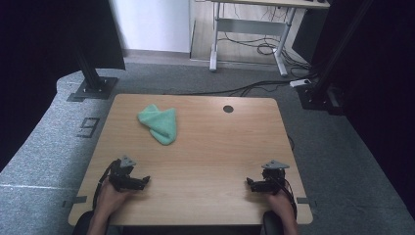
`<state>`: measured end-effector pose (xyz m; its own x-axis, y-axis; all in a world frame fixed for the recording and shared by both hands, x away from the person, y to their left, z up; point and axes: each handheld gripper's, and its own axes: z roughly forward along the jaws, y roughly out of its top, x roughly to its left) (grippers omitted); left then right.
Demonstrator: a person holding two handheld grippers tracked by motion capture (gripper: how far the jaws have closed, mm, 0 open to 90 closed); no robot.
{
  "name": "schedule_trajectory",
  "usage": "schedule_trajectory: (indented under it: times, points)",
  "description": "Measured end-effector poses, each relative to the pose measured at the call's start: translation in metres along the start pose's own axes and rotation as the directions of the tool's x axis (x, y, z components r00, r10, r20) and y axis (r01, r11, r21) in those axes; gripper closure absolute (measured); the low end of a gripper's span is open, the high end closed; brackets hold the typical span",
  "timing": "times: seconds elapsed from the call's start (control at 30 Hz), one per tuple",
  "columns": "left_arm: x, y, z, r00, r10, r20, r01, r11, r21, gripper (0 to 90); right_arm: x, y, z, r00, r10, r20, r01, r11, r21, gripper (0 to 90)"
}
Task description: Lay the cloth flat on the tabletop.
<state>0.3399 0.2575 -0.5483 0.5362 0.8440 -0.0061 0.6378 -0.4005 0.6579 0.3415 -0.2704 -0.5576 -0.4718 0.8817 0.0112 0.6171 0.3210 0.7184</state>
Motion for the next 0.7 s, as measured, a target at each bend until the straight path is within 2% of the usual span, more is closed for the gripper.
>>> schedule_trajectory:
  times: [0.7]
  points:
    - [-0.0009, 0.0015, 0.0012, 0.9999, -0.010, -0.007, 0.010, 0.9999, 0.001, 0.0, 0.0003, 0.0000, 0.0000, 0.9999, -0.009, -0.008, 0.009, 1.000, 0.001, 0.0]
